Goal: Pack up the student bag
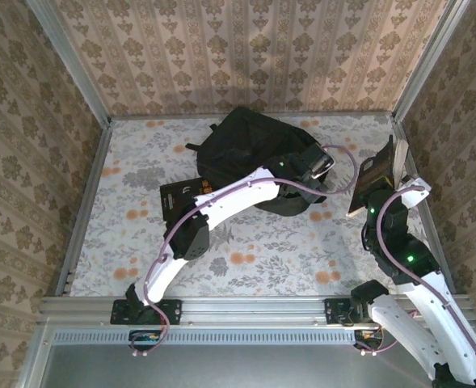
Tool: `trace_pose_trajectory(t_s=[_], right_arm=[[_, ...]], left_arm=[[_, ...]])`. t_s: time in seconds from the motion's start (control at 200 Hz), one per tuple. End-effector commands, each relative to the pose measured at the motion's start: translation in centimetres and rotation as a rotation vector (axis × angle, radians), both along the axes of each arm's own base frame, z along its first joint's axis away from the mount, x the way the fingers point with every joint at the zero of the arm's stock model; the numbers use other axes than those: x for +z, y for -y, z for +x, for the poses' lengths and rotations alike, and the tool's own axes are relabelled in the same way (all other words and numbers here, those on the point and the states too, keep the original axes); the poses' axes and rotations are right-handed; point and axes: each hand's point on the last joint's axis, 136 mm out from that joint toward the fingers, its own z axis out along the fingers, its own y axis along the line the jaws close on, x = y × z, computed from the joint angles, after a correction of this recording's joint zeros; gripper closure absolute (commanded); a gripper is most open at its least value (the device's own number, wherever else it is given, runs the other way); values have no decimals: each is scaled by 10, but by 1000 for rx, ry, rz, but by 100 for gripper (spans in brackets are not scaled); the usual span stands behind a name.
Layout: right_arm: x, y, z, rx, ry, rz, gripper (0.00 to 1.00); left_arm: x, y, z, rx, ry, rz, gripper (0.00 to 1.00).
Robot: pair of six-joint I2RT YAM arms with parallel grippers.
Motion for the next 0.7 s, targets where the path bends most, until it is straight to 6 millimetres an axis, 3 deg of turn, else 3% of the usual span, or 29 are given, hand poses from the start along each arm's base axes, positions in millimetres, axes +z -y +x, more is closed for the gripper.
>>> trace_pose_trajectory(t_s=[0.0,0.075,0.265,0.41,0.57,0.695], right_arm=[[8,-2,1,31,52,59,100],[2,-4,3,52,53,88,100],[-5,-14,9,117,51,113,100],[-3,-39,18,269,61,119,100],[-6,-70,24,432,57,193,100],[-21,-97,28,543,12,333,100]], left_arm=[[9,-5,21,52,73,14,17],[8,-8,30,80,76,4,33],[10,-27,38,108,44,-1,100],[46,-50,37,138,33,-116,100],[113,-90,34,184,24,-301,100],[152,-120,30,189,20,-399,100]])
